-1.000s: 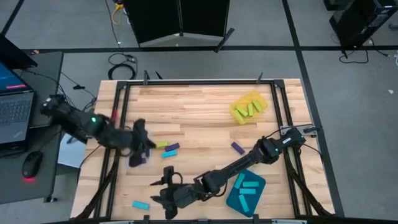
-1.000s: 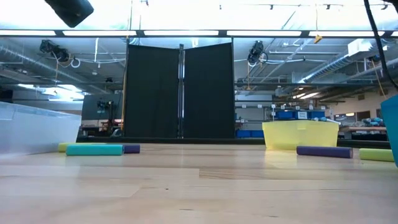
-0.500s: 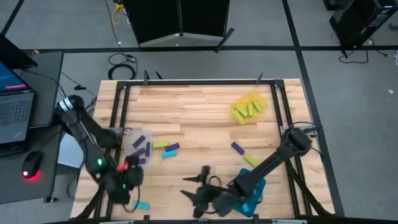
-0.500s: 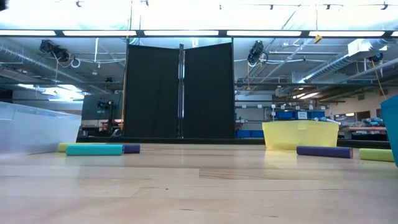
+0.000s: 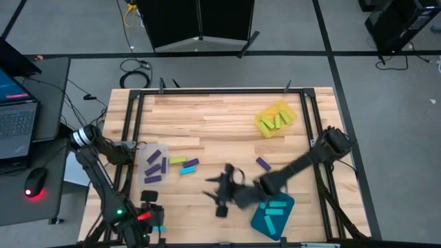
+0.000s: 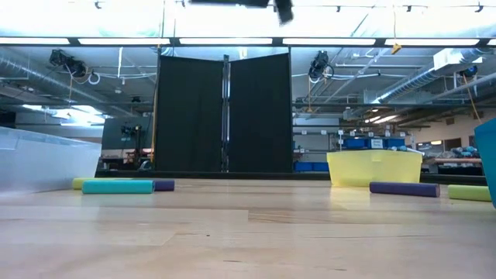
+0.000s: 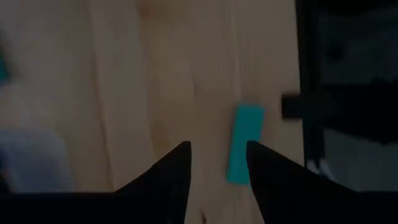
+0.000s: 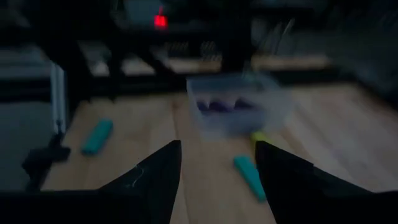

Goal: Sort blocks
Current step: Put the violet block into the transparent bin

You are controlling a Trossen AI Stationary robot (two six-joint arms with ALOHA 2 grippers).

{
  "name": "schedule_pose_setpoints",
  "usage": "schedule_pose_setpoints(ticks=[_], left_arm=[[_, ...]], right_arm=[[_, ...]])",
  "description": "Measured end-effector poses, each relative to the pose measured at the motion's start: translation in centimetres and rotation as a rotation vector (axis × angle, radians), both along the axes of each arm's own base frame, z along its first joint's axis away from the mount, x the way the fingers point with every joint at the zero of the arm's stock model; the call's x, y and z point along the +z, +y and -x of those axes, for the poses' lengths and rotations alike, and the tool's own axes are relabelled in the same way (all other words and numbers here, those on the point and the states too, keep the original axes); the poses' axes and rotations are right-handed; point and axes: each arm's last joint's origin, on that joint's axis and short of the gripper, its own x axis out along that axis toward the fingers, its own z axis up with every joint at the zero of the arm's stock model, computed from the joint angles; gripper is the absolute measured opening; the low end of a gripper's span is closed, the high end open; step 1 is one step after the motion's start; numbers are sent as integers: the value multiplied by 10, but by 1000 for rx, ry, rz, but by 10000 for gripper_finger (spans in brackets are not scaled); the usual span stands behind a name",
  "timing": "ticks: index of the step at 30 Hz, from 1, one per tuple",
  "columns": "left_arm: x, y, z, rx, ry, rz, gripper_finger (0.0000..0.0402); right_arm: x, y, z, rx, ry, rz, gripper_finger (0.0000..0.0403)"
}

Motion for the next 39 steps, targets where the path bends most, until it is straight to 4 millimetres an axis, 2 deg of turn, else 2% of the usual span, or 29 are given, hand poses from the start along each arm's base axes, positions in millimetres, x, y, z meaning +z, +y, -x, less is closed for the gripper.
schedule_pose_setpoints(ticks=[3, 6, 11, 16, 20, 23, 25, 27, 31, 39], left_arm=[[17, -1, -3, 16, -80, -5, 163], [28, -2, -5, 30, -141, -23, 163], [35, -5, -7, 58, -227, -21, 163], [37, -7, -5, 64, -341, -76, 163], [38, -6, -6, 76, -390, -105, 163], [38, -6, -7, 56, -407, -124, 163], [38, -6, -7, 41, -423, -145, 163], [40, -4, -8, 31, -441, -163, 163], [42, -1, -9, 32, -471, -191, 163], [47, 1, -9, 47, -520, -212, 163]], right_arm=[[-8, -30, -12, 7, 90, -22, 218], [-14, -56, -15, -23, 201, 9, 221], [-17, -88, 11, -185, 486, -50, 232], [-22, -96, 53, -349, 729, -69, 257], [-35, -101, 93, -415, 793, -103, 282], [-50, -111, 121, -422, 809, -208, 294], [-58, -118, 132, -408, 802, -314, 297], [-65, -124, 140, -396, 809, -391, 298], [-71, -132, 148, -411, 855, -431, 296], [-93, -137, 141, -416, 963, -450, 295]])
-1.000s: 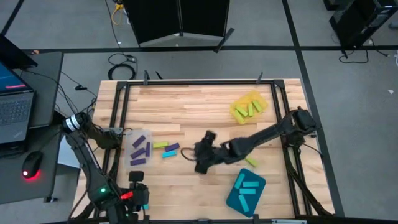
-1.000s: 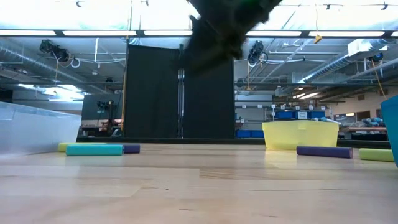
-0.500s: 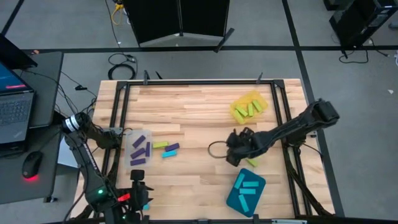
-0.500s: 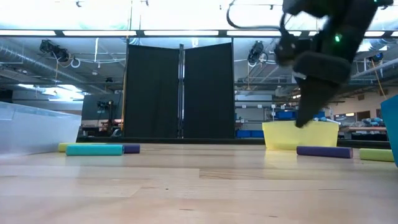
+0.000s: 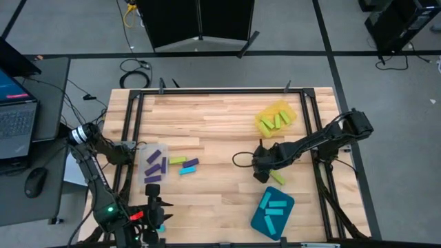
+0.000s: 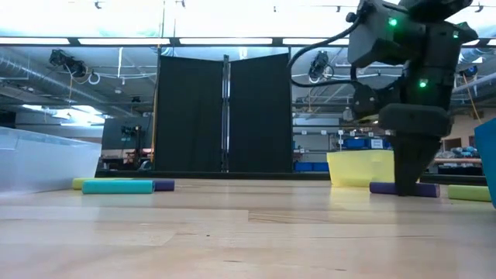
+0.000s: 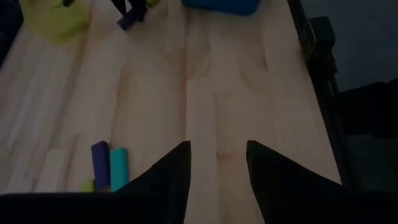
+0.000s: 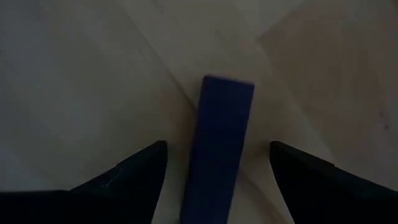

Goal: Sort blocks
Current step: Put the violet block into the transparent bin

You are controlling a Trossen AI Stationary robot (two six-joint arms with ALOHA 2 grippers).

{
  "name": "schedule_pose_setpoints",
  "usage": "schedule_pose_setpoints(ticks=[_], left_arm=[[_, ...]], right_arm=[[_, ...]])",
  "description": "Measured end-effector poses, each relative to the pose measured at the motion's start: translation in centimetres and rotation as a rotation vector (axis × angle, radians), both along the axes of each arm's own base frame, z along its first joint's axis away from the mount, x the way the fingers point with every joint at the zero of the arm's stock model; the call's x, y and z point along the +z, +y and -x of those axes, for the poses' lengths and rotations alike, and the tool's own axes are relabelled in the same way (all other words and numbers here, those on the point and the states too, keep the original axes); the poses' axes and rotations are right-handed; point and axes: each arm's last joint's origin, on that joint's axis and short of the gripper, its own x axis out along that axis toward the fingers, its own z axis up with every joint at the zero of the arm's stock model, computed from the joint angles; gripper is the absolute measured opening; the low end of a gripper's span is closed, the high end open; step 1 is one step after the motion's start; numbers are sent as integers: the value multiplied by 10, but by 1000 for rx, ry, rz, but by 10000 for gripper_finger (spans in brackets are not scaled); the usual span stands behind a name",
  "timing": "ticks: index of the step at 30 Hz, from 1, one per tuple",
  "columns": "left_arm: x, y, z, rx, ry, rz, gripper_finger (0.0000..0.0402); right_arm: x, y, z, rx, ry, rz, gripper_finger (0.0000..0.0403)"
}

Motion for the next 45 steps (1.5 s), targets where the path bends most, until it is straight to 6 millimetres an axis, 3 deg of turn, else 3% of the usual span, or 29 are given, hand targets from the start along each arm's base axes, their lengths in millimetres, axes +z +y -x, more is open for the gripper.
schedule_pose_setpoints(ticks=[6, 14, 20, 24, 32, 37, 41, 45], left_arm=[[1, 1, 0, 12, -11, 6, 163], [1, 1, 1, 5, 19, 29, 163], [0, 0, 1, 4, 26, 36, 163], [-1, 0, 3, 5, 91, 89, 163], [-14, 0, 16, 28, 326, 192, 163], [-37, -8, 23, 35, 520, 229, 177], [-51, -16, 24, 55, 574, 226, 196], [-66, -25, 26, 62, 597, 200, 209]], right_arm=[[-11, 0, -3, -31, 33, 12, 264], [-7, 0, -5, -20, -20, 7, 109], [-2, 0, -15, 6, -151, 41, 112], [24, 5, -44, 63, -383, 71, 112], [68, 15, -128, 222, -806, 155, 112], [78, 25, -188, 330, -907, 204, 112], [88, 31, -234, 401, -998, 227, 112], [85, 34, -273, 454, -1056, 245, 112]])
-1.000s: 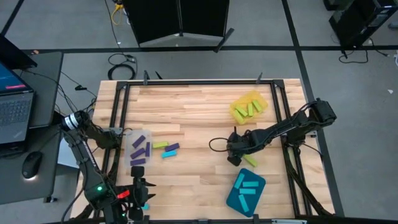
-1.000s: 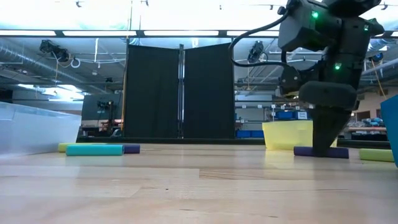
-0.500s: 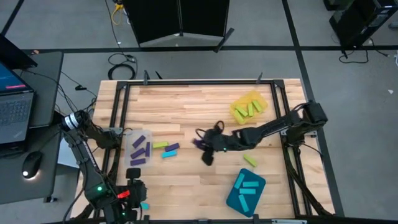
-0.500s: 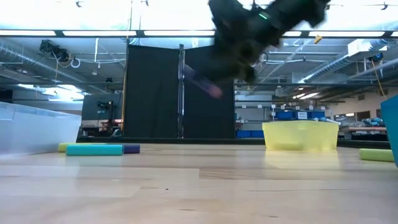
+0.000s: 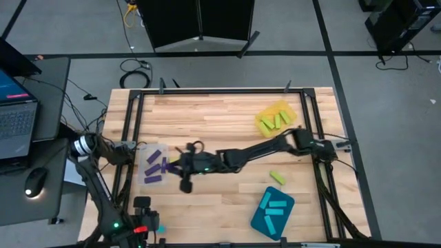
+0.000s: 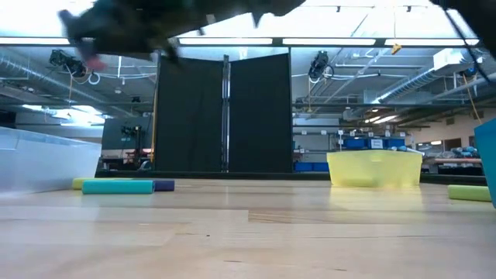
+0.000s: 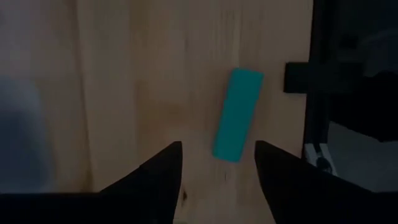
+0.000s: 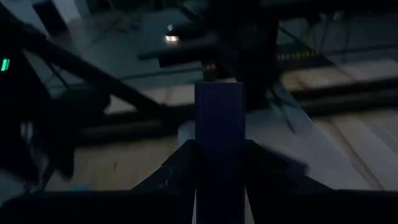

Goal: Sort blocks
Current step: Put the violet block into the transparent bin, then put the light blue block into the blue bin

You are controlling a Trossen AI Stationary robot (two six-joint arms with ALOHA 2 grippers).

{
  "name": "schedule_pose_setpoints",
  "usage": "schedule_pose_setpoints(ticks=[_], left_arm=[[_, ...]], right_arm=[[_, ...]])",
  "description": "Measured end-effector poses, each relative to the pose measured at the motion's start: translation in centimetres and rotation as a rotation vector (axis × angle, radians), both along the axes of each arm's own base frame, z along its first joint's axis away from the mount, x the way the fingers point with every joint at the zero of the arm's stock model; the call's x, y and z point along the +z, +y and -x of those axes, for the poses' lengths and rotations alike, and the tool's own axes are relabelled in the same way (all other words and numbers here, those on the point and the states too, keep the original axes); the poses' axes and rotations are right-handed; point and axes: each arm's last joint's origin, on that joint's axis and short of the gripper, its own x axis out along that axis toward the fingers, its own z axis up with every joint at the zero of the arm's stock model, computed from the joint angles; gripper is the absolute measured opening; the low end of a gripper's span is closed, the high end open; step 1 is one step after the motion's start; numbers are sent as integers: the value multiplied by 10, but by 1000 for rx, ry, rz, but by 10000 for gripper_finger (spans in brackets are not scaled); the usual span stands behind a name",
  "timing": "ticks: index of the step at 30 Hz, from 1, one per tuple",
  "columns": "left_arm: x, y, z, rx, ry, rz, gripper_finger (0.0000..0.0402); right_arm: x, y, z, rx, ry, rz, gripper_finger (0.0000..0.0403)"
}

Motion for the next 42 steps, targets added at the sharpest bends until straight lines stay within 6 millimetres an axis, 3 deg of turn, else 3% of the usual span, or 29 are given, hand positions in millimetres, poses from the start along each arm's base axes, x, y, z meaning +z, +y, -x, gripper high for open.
schedule_pose_setpoints(ticks=[5, 10, 18, 21, 25, 29, 32, 35, 39, 42], left_arm=[[-23, -13, 0, -9, 9, -36, 214], [-44, -22, -4, -15, 25, -49, 214], [-60, -29, -6, -18, 19, -10, 214], [-68, -29, -5, -18, 21, 23, 214], [-71, -27, -4, -16, 20, 33, 214], [-74, -25, -3, -16, 21, 30, 214], [-76, -23, -4, -5, 25, 25, 210], [-76, -21, -5, 9, 27, 20, 181], [-77, -19, -9, 32, 28, 11, 103], [-77, -16, -13, 41, 23, 5, 101]], right_arm=[[-18, -8, -40, 33, -50, -6, 112], [-41, -15, -67, 51, -76, -24, 112], [-74, -34, -85, 13, -89, -87, 113], [-69, -40, -85, 16, -101, -80, 173], [-49, -41, -83, 90, -121, -57, 300], [-23, -40, -78, 121, -128, -2, 369], [15, -33, -68, 147, -163, 71, 381], [61, -15, -52, 168, -196, 181, 373], [126, 15, -16, 168, -227, 354, 348], [178, 34, 20, 134, -264, 456, 328]])
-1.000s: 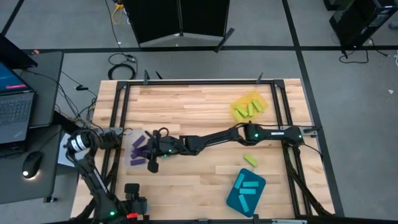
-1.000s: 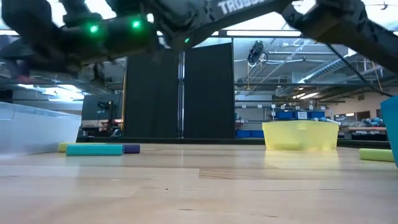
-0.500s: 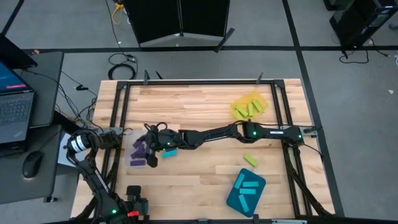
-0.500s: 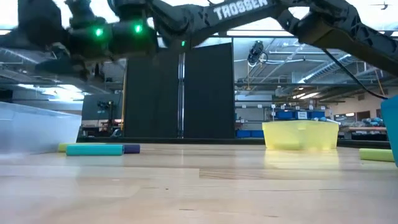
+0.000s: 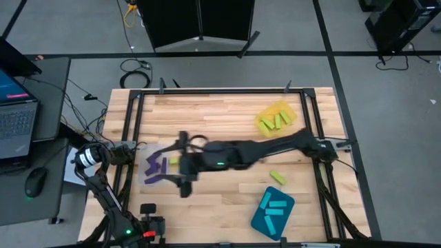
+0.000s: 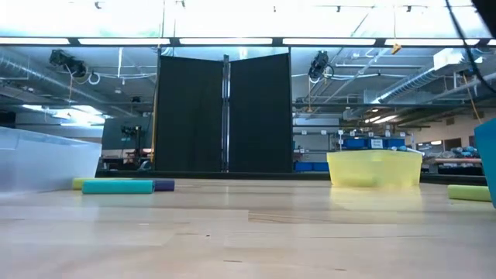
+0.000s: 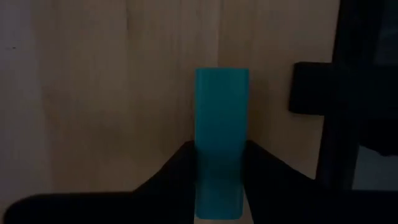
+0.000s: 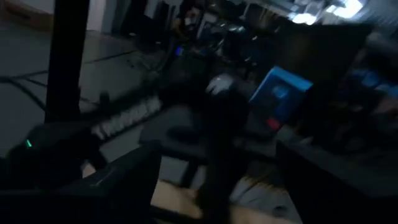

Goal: Sort blocks
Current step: Put the light blue block into the blue bin

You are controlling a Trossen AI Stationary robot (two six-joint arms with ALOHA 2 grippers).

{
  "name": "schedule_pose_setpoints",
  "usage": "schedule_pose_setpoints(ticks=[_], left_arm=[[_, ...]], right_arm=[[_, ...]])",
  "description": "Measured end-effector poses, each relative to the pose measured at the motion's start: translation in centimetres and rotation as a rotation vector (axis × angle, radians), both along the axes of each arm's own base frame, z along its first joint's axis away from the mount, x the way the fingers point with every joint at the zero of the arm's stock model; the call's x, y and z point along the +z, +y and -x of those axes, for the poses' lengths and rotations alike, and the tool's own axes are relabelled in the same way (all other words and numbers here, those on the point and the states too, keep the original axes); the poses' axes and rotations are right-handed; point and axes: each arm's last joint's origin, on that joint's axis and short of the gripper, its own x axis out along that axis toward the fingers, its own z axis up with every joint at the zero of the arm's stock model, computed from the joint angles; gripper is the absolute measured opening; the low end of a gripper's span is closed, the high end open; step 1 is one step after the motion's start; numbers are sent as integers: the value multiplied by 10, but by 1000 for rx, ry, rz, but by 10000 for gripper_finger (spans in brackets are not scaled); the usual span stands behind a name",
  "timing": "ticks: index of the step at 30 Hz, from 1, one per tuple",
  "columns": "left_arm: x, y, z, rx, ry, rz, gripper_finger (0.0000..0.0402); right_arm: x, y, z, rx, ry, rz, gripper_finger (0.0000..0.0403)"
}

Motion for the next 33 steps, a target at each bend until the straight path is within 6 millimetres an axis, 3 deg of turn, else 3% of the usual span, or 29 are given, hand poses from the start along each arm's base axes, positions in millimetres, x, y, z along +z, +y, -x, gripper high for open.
schedule_pose_setpoints(ticks=[5, 12, 18, 22, 25, 30, 33], left_arm=[[3, 10, -21, -19, -148, -103, 101], [21, 38, -91, -41, -384, -267, 101], [45, 67, -172, -81, -706, -175, 101], [63, 85, -204, -112, -886, -93, 101], [73, 100, -228, -123, -1022, 65, 101], [47, 109, -268, -154, -967, 177, 101], [47, 107, -293, -172, -994, 238, 101]], right_arm=[[60, 25, 60, -53, -31, 85, 303], [104, 55, 127, -133, -45, 95, 282], [119, 79, 162, -178, -62, 118, 278], [124, 92, 180, -240, -56, 136, 280], [123, 101, 188, -264, -40, 167, 280], [122, 110, 195, -284, -33, 189, 274], [122, 112, 196, -280, -30, 196, 271]])
